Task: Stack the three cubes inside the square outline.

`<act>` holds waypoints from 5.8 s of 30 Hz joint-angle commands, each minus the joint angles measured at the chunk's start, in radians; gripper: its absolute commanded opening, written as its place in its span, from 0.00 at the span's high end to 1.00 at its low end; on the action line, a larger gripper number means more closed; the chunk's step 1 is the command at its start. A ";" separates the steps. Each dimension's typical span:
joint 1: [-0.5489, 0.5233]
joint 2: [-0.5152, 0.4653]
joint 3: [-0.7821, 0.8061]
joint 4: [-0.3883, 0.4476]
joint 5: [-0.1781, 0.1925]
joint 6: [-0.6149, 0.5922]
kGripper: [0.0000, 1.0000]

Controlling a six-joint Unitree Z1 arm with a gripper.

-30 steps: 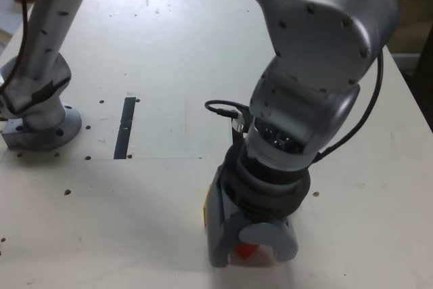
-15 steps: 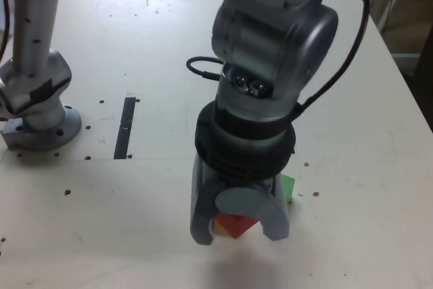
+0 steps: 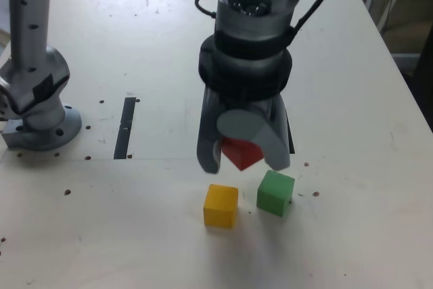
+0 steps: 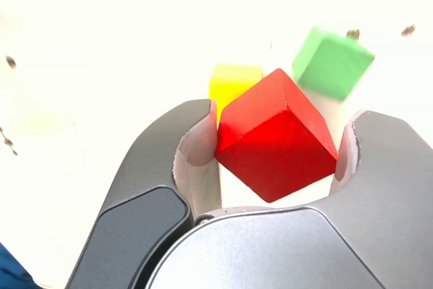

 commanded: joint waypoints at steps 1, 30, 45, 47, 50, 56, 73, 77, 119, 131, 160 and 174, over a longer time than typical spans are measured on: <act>0.043 -0.019 0.027 -0.003 0.007 0.043 0.40; 0.311 -0.072 0.330 -0.291 0.093 0.701 0.40; 0.316 -0.012 0.347 -0.363 0.081 0.734 0.40; 0.320 -0.006 0.342 -0.364 0.083 0.745 0.40; 0.331 0.006 0.339 -0.363 0.091 0.764 0.40; 0.349 0.028 0.337 -0.364 0.110 0.782 0.39; 0.354 0.043 0.342 -0.368 0.098 0.812 0.24; 0.354 0.046 0.343 -0.371 0.097 0.819 0.21; -0.014 -0.196 0.388 -0.169 -0.026 -0.048 0.07; -0.163 -0.131 0.316 -0.178 -0.036 -0.224 0.09; -0.214 0.034 0.331 -0.300 -0.039 -0.100 0.09; -0.130 0.065 0.338 -0.304 -0.036 -0.021 0.09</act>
